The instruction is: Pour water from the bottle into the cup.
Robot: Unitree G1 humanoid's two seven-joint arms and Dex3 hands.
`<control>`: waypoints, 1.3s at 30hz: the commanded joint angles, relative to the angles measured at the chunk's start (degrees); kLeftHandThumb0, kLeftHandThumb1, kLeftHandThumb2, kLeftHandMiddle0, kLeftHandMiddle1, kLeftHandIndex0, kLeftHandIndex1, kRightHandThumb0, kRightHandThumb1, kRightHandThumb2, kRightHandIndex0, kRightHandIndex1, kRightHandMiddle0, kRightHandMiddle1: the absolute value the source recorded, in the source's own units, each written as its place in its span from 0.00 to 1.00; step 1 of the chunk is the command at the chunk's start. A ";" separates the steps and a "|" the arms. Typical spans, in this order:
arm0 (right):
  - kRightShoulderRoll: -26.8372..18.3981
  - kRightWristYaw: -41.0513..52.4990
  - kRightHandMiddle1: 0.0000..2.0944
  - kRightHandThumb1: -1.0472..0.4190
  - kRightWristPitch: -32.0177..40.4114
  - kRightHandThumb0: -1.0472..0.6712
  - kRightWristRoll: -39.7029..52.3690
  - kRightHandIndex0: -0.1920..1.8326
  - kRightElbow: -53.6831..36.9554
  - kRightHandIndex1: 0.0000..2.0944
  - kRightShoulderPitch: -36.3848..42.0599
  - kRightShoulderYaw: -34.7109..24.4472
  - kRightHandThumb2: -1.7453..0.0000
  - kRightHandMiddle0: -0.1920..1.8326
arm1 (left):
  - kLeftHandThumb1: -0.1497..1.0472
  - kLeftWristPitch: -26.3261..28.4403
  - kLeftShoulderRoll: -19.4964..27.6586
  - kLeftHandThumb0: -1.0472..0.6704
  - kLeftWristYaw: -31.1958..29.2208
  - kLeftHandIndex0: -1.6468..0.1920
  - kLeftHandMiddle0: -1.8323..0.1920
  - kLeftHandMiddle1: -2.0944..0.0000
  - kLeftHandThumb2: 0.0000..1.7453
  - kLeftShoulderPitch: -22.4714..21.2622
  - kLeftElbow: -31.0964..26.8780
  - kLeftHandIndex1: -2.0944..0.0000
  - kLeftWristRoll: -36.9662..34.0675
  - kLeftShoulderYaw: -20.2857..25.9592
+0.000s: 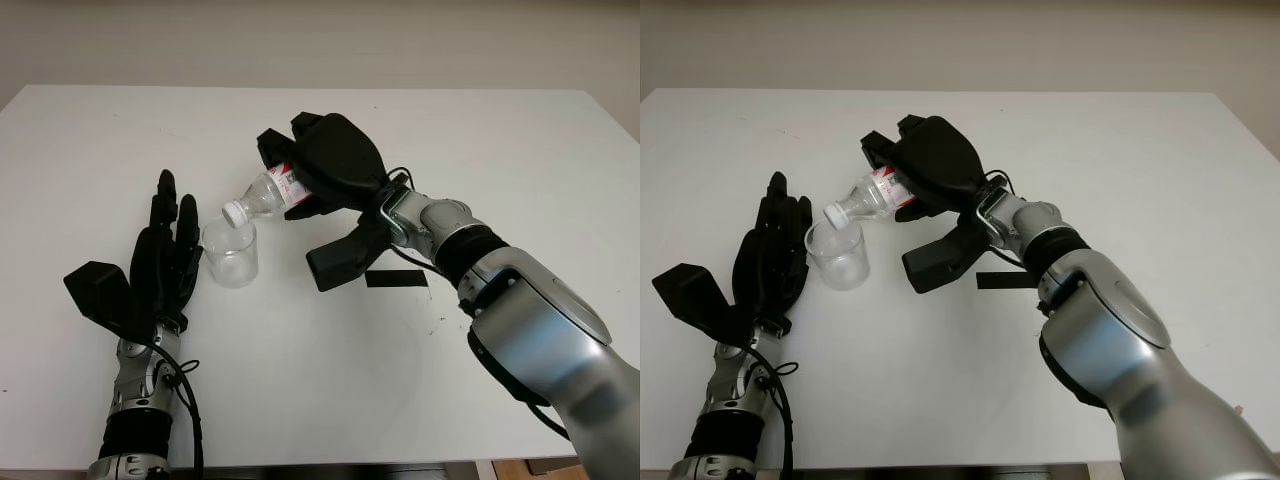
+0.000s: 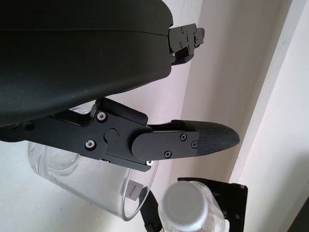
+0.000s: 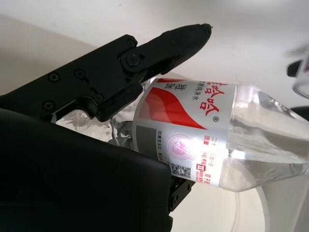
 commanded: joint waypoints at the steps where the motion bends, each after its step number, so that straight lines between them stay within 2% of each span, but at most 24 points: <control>1: 0.33 -1.60 0.97 0.00 2.62 0.33 -1.55 0.70 -0.06 1.00 -2.83 1.43 0.94 0.33 | 1.00 -0.32 -0.82 0.18 -0.30 0.97 0.96 0.98 0.23 0.64 1.71 0.98 0.12 -0.17; 5: 0.80 -3.85 0.97 0.00 6.22 0.32 -3.43 0.70 -0.02 1.00 -3.13 3.33 0.92 0.33 | 1.00 -0.54 -1.07 0.18 -0.16 0.97 0.96 0.98 0.23 0.68 2.02 0.98 -0.08 -0.13; 8: 1.02 -5.66 0.90 0.01 7.49 0.33 -4.12 0.69 0.03 1.00 -3.19 4.17 0.96 0.32 | 1.00 -0.79 -1.11 0.18 -0.36 0.98 0.96 0.98 0.23 0.67 2.38 0.98 -0.21 -0.03; 11: 1.22 -6.49 0.89 0.02 8.23 0.33 -4.34 0.69 0.03 1.00 -3.22 4.60 0.97 0.33 | 1.00 -0.68 -1.20 0.18 -0.15 0.98 0.96 0.97 0.23 0.67 2.45 0.98 -0.19 -0.01; 16: 1.52 -7.29 0.97 0.00 8.69 0.34 -4.26 0.70 -0.17 1.00 -3.10 5.02 0.95 0.32 | 1.00 -1.55 -1.12 0.18 -0.74 0.98 0.97 0.98 0.24 0.53 3.00 0.98 -0.06 -0.06; 22: 1.95 -8.41 0.95 0.00 9.55 0.33 -4.14 0.69 -0.31 1.00 -3.00 5.15 0.95 0.30 | 1.00 -1.13 -1.29 0.18 -0.33 0.98 0.96 0.97 0.23 0.51 2.85 0.98 -0.19 0.06; 28: 1.92 -9.12 0.97 0.00 9.10 0.32 -3.87 0.69 -0.15 1.00 -2.81 4.98 0.94 0.33 | 1.00 -1.43 -1.23 0.18 -0.42 0.98 0.97 0.98 0.23 0.42 3.07 0.98 0.11 -0.12; 31: 1.75 -9.24 0.93 0.00 8.84 0.32 -3.87 0.68 -0.24 1.00 -2.80 5.02 0.96 0.31 | 1.00 -1.51 -1.22 0.18 -0.85 0.99 0.98 0.98 0.24 0.33 3.32 0.98 -0.11 -0.05; 34: 1.59 -6.15 0.98 0.00 3.82 0.34 0.46 0.69 -0.19 1.00 -2.17 1.77 0.94 0.36 | 1.00 -1.82 -1.24 0.18 -0.92 0.99 0.98 0.98 0.25 0.18 3.64 0.98 0.10 -0.12; 37: 1.63 -1.55 1.00 0.00 0.28 0.36 5.74 0.72 -0.05 1.00 -1.15 -2.04 0.93 0.48 | 1.00 -2.01 -1.17 0.18 -1.34 0.99 0.98 0.98 0.25 0.06 3.93 0.98 -0.08 -0.07; 39: 1.73 3.29 1.00 0.00 -0.92 0.37 9.67 0.75 -0.16 1.00 -0.34 -4.91 0.89 0.51 | 1.00 -2.11 -1.17 0.18 -1.51 0.99 0.98 0.98 0.25 -0.01 4.03 0.98 -0.20 0.01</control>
